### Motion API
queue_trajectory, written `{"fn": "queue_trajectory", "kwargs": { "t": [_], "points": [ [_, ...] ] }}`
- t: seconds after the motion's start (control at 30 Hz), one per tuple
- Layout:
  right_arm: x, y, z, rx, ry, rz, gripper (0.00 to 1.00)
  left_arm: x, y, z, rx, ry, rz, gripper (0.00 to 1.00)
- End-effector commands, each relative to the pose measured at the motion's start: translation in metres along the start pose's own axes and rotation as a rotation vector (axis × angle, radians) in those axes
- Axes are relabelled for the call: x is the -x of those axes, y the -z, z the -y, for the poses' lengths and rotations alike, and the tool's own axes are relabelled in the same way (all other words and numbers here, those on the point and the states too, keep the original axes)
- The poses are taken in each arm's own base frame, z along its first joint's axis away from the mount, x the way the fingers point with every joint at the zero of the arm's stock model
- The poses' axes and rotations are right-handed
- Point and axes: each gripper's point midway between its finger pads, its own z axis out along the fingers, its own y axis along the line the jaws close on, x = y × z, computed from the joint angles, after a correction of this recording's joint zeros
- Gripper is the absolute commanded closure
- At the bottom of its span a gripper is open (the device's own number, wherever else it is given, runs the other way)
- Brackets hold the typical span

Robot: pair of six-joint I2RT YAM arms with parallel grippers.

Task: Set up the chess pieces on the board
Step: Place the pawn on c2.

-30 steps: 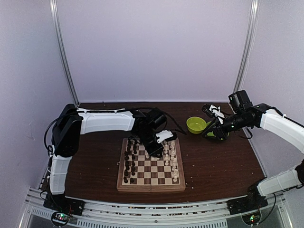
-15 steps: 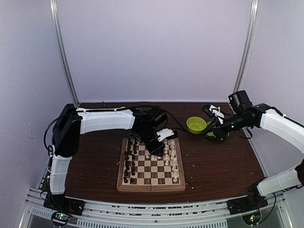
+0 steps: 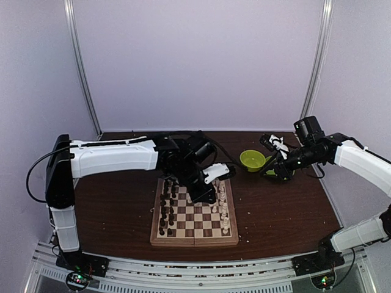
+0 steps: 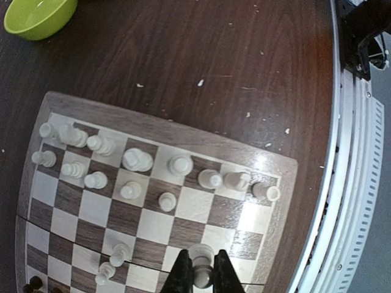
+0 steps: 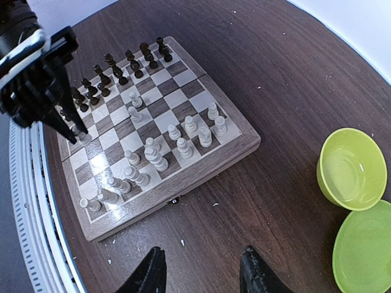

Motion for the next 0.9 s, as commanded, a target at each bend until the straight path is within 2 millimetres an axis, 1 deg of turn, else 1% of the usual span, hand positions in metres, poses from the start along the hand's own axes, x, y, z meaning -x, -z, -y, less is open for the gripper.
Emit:
{"fn": "queue_trajectory", "kwargs": {
  "t": [0.0, 0.17, 0.33, 0.47, 0.67, 0.87],
  "points": [
    [0.009, 0.007, 0.005, -0.031, 0.022, 0.017, 0.59, 0.001, -0.011, 0.017, -0.008, -0.067, 0.007, 0.98],
    [0.009, 0.008, 0.006, -0.037, 0.024, 0.014, 0.59, 0.002, -0.028, 0.024, -0.022, -0.081, -0.008, 0.98],
    [0.01, 0.01, 0.006, -0.045, 0.029, 0.021, 0.59, 0.001, -0.042, 0.018, -0.005, -0.084, -0.029, 0.98],
    [0.009, 0.01, 0.007, -0.049, 0.031, 0.017, 0.59, -0.003, -0.061, 0.012, 0.001, -0.085, -0.061, 0.98],
    [0.008, 0.01, 0.008, -0.053, 0.033, 0.013, 0.59, 0.002, -0.067, 0.004, 0.042, -0.085, -0.061, 0.98],
    [0.007, 0.009, 0.008, -0.05, 0.032, 0.009, 0.59, -0.003, -0.071, -0.001, 0.063, -0.088, -0.087, 0.98]
  ]
}}
